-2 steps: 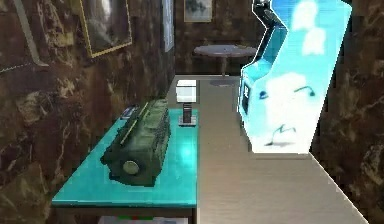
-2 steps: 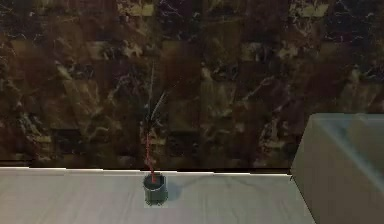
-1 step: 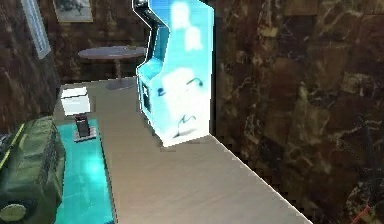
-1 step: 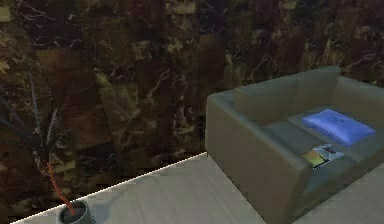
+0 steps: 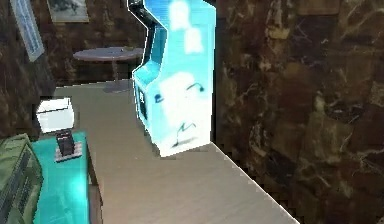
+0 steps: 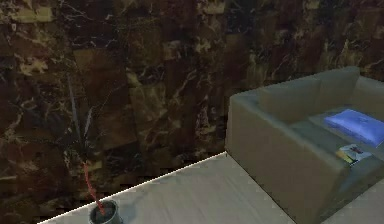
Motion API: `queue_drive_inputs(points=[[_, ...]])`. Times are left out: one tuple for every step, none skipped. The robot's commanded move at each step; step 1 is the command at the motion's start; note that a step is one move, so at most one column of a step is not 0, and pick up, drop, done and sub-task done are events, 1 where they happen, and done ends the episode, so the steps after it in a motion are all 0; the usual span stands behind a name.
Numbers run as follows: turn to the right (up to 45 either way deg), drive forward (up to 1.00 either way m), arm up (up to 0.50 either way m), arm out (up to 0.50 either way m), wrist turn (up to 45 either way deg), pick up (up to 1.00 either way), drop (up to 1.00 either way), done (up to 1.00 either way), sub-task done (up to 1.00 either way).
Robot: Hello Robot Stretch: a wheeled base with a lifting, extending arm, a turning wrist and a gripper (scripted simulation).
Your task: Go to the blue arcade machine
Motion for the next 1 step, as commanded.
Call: queue_drive_inputs(points=[[12.0, 0.0, 0.0, 0.0, 0.0, 0.0, 0.0, 0.0, 0.0]])
